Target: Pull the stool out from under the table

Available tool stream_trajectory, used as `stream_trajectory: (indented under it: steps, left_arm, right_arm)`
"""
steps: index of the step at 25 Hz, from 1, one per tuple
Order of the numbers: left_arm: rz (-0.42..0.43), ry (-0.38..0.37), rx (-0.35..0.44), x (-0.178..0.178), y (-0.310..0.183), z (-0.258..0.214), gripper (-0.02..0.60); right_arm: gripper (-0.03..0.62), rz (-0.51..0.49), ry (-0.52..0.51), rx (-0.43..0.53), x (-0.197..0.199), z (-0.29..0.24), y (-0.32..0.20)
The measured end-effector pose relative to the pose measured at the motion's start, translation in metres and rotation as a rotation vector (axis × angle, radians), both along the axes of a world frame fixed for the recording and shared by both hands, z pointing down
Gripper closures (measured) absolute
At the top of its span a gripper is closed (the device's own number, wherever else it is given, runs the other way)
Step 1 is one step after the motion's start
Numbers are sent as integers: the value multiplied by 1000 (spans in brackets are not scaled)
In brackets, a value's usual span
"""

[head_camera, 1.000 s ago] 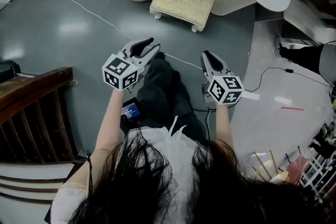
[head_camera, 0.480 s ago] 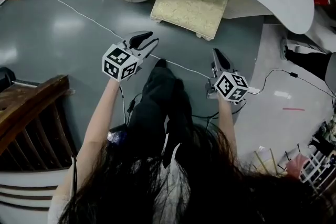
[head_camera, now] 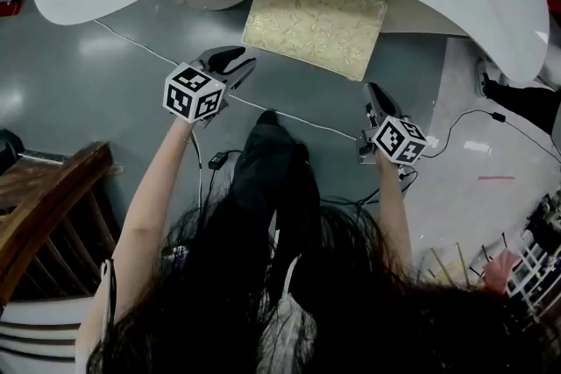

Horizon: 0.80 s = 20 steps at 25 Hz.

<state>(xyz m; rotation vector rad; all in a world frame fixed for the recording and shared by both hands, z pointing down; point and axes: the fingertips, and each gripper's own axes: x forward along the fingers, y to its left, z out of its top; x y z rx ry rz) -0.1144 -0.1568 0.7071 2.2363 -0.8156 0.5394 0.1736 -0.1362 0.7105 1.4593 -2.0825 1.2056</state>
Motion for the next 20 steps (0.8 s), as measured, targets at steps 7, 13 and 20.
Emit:
stream_trajectory:
  steps: [7,13,20]
  left_arm:
    - [-169,89,-154,-17,-40,49,439]
    - [-209,112,-246,-23,-54,74,327]
    - [-99,106,-355,-15,-53,108,261]
  right_arm:
    - [538,-13,-17,-95,7,47,-12]
    - [438,-3,-59,-153,13,68,-16]
    - [338,10,-79,-234,8,95,-27]
